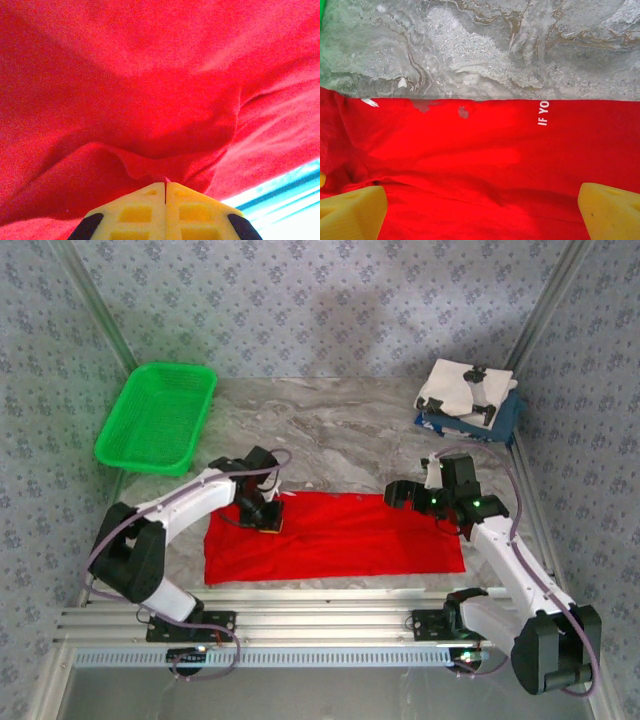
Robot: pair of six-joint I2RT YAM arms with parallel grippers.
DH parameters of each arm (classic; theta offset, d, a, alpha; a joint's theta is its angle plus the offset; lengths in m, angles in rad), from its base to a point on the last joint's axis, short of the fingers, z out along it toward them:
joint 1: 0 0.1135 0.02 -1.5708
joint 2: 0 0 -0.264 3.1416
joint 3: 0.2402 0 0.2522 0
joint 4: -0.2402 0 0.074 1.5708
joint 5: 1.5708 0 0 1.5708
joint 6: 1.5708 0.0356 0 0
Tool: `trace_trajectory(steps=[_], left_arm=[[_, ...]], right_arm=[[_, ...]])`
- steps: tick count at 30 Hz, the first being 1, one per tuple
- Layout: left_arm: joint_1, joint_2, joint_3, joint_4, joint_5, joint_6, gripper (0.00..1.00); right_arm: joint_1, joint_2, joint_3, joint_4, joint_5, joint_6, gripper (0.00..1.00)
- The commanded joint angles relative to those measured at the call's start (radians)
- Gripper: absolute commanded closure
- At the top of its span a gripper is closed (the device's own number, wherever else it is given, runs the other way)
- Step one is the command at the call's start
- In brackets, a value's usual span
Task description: Fold and stack the t-shirts
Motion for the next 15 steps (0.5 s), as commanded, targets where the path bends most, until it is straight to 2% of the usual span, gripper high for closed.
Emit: trace_trajectory(steps=[1,10,12,15], left_arm=[[-0.034,-0.069,-0.051,-0.006,0.005,-0.098,0.95],[-0.139,-0.189,-0.195,0.051,0.014,-0.259,0.92],[-0.162,-0.206,-0.216,0.080,0.039,-0.283,0.84],[-0.191,-0.236,-0.225,0.117,0.082,-0.291,0.61]], right_arm=[[-0.008,0.010,-0.011,-0.007,0.014,0.015,0.00],[-0.018,0.060,-0.012,0.005,0.012,0.014,0.00],[-0.021,0.072,-0.010,0.007,0.013,0.014,0.00],[-0.027,0.099,-0.006,0.008,0.020,0.019,0.00]])
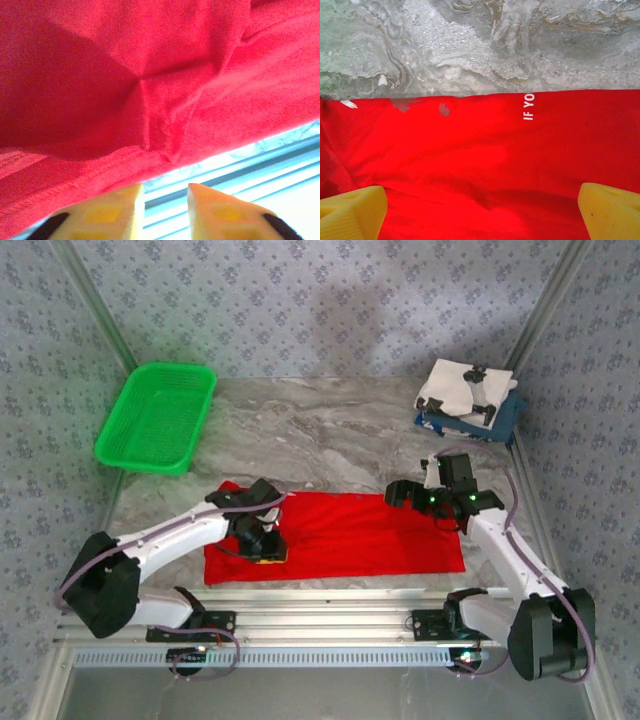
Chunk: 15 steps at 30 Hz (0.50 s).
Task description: Fold and stack the t-shirts
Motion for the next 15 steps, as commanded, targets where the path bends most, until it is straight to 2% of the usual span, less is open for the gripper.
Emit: trace_trajectory(steps=[1,4,7,10,13,15], left_arm=[[-0.023,-0.056,0.001,0.058,0.070,-0.039,0.54],[-0.017,-0.127,0.021,0.086,0.093,-0.047,0.44],[0.038,-0.190,0.037,0.086,0.089,-0.069,0.43],[0.136,-0.240,0.043,0.082,-0.006,-0.114,0.40],[0.236,-0.180,0.053,0.066,-0.037,-0.097,0.45],[0.241,-0.099,0.083,0.069,-0.059,-0.032,0.52]], right_arm=[[-0.011,0.032,-0.002,0.003,0.011,0.012,0.00],[-0.012,0.064,0.006,0.005,0.014,0.018,0.00],[-0.012,0.098,0.018,-0.004,0.029,0.030,0.00],[-0.010,0.128,0.031,0.011,0.021,0.045,0.00],[-0.008,0.158,0.045,0.021,0.010,0.054,0.00],[-0.004,0.168,0.048,0.025,0.002,0.056,0.00]])
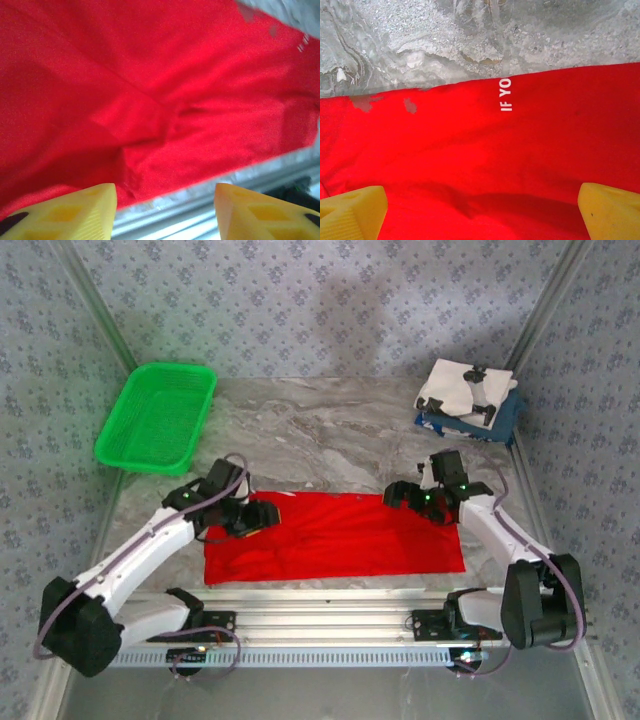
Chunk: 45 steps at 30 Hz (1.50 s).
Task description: Fold and stack the t-shirts
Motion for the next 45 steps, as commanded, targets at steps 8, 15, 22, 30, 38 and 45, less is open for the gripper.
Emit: trace_trajectory(steps=[8,15,22,30,38,45], left_arm=[[-0.035,0.309,0.082,0.092,-0.024,0.192,0.80],[-0.126,0.339,0.016,0.074,-0.028,0.200,0.81],[-0.200,0.266,-0.113,-0.011,-0.019,0.091,0.82],[-0.233,0.094,-0.195,-0.048,-0.015,-0.053,0.82],[-0.175,0.069,0.006,-0.120,-0.182,-0.101,0.73],[-0.017,0.146,-0.003,-0.110,-0.242,-0.137,0.74]], right_arm=[[0.003,-0.004,0.032,-0.021,-0.010,0.006,0.00],[0.001,-0.009,0.012,0.005,-0.016,0.021,0.00],[-0.003,0.016,0.016,-0.006,0.003,0.023,0.00],[-0.017,0.064,0.040,-0.044,0.056,0.015,0.00],[-0.072,0.190,0.112,-0.172,0.161,0.070,0.00],[-0.098,0.213,0.106,-0.181,0.220,0.085,0.00]])
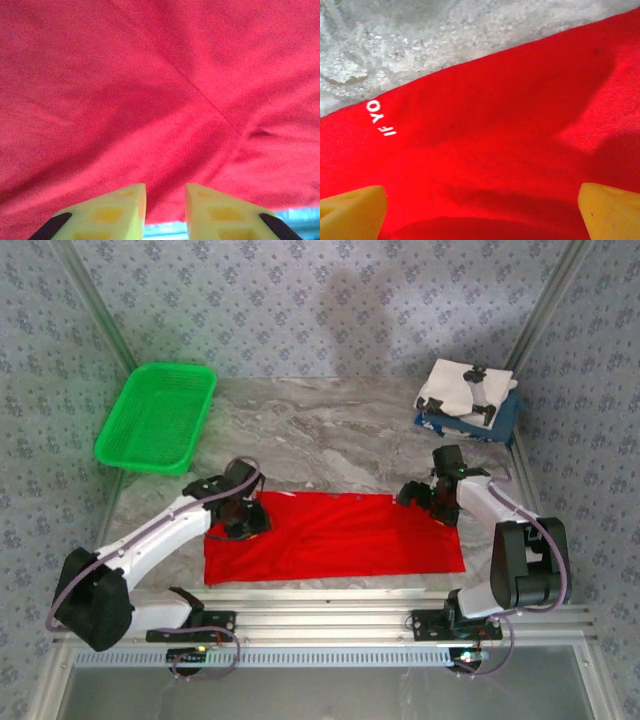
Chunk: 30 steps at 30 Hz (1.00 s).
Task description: Fold and stack the t-shirts
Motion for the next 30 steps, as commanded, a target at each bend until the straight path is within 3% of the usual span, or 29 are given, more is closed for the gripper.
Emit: trace_trajectory(steps=[1,10,16,22,27,30], left_arm=[[0.042,0.029,-0.038,-0.019,-0.061,-0.027,0.74],[0.092,0.180,-0.101,0.063,-0.135,-0.050,0.76],[0.170,0.408,0.050,0.121,-0.135,0.029,0.77],[0.213,0.669,0.397,0.069,-0.109,0.154,0.77],[0.233,0.962,0.831,-0.037,-0.093,0.248,0.77],[0.254,1.124,1.085,-0.086,-0.022,0.280,0.77]], right_arm=[[-0.023,0.025,0.014,-0.046,0.058,0.017,0.00],[-0.047,0.088,0.000,-0.029,0.091,0.011,0.00],[-0.042,0.040,-0.048,-0.058,0.112,0.028,0.00],[-0.012,-0.029,-0.086,-0.108,0.115,0.044,0.00],[0.051,-0.085,-0.112,-0.142,0.087,0.111,0.00],[0.119,-0.094,-0.123,-0.123,0.037,0.152,0.00]])
